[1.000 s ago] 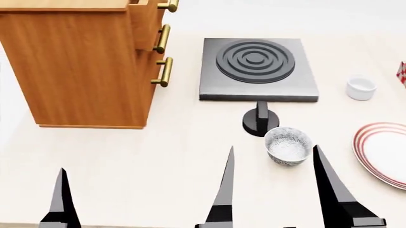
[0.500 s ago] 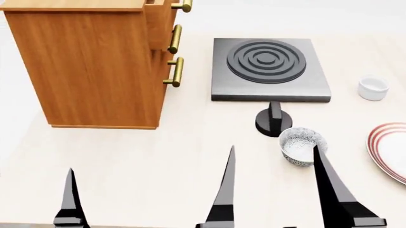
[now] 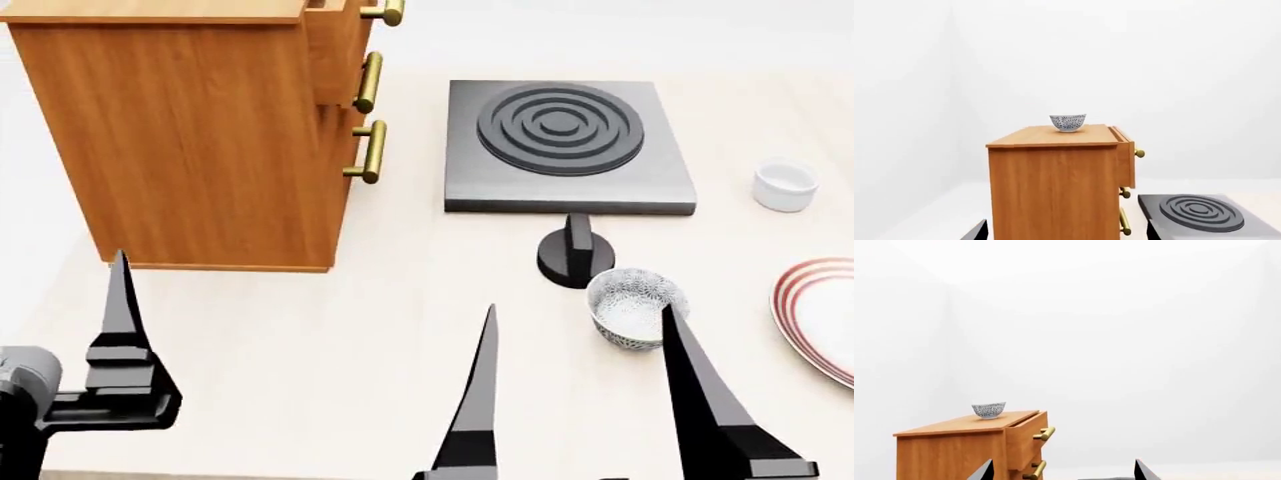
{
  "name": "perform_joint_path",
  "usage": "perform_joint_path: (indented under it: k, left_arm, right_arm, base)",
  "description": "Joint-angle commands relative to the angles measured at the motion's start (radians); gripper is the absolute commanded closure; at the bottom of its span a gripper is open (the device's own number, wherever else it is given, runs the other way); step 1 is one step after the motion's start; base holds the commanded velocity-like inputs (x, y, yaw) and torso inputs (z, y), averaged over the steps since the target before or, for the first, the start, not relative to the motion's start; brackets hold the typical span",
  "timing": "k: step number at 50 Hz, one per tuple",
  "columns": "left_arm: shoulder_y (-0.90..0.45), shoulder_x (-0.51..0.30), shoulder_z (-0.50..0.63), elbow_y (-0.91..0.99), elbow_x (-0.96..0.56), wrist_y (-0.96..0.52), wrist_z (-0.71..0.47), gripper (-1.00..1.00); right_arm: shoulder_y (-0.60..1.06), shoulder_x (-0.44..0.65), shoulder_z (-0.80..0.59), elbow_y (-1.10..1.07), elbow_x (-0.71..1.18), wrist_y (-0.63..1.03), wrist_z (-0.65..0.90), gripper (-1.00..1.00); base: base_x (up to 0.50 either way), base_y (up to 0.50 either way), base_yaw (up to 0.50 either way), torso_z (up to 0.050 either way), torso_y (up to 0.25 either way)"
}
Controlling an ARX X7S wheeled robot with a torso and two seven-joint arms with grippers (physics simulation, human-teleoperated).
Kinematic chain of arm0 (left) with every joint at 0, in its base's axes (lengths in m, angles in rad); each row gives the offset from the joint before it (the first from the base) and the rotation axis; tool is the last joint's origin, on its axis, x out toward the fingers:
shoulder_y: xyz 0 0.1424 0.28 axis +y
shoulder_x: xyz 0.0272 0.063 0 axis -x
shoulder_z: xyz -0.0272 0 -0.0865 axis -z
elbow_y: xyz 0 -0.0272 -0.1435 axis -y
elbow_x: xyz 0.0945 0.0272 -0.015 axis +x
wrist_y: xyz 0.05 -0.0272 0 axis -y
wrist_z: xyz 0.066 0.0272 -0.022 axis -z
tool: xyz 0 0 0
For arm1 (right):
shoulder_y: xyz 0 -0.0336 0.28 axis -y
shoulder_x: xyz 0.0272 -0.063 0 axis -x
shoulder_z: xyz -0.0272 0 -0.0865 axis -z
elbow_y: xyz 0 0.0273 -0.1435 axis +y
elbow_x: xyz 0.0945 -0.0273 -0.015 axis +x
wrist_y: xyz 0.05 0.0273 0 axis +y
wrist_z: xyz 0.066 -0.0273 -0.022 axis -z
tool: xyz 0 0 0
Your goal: Pick the akita bowl on the wooden cabinet and place it on the plate.
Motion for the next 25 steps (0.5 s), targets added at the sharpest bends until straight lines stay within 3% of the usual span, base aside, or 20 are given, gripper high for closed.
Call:
perform_joint_path:
  k: [1,4,6,12,25]
  left_arm:
    - [-0.234,0.04,-0.046,0.033,-0.054,-0.252,0.023,-1.0]
    - [-0.32,0.064,-0.078,0.042,-0.094,-0.361,0.029,-1.0]
    - [-0.39,0.123,-0.171,0.038,-0.16,-0.471,0.046,-1.0]
    - [-0.577,0.132,-0.166,0.011,-0.193,-0.631,0.034,-1.0]
    - [-0.885,0.138,-0.146,-0.202,-0.214,-0.706,0.044,-1.0]
  right_arm:
    - [-0.004,-0.006,0.016,-0.002,-0.009,-0.011,-0.008,-1.0]
    - [-0.003,-0.003,0.013,-0.003,-0.007,-0.012,-0.005,-1.0]
    - [-0.003,-0.001,0.011,-0.002,-0.006,-0.013,-0.003,-1.0]
    - [-0.001,0.007,0.009,-0.007,-0.001,-0.013,0.003,-1.0]
    - [0.005,0.017,-0.004,0.0,0.007,-0.028,0.008,-1.0]
  base:
    - [0.0,0.0,0.0,0.0,0.0]
    - [0.0,0.0,0.0,0.0,0.0]
    - [0.0,0.0,0.0,0.0,0.0]
    - [0.0,0.0,0.0,0.0,0.0]
    - [0.0,0.0,0.0,0.0,0.0]
